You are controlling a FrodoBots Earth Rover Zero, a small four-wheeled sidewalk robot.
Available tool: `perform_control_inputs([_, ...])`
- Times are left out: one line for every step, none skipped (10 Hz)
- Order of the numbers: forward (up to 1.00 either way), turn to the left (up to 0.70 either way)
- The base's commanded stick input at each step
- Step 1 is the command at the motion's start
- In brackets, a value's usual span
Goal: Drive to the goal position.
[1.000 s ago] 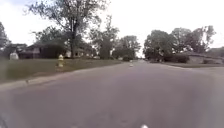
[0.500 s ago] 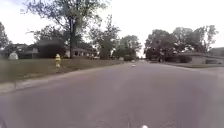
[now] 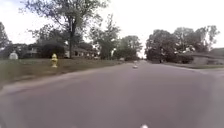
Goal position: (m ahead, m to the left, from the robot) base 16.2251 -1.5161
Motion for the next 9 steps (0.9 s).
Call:
perform_control_inputs([1.0, 0.0])
perform_control_inputs([1.0, 0.0])
perform_control_inputs([1.0, 0.0])
perform_control_inputs([1.0, 0.0])
perform_control_inputs([1.0, 0.0])
perform_control_inputs([1.0, 0.0])
perform_control_inputs([1.0, 0.0])
perform_control_inputs([1.0, 0.0])
perform_control_inputs([1.0, 0.0])
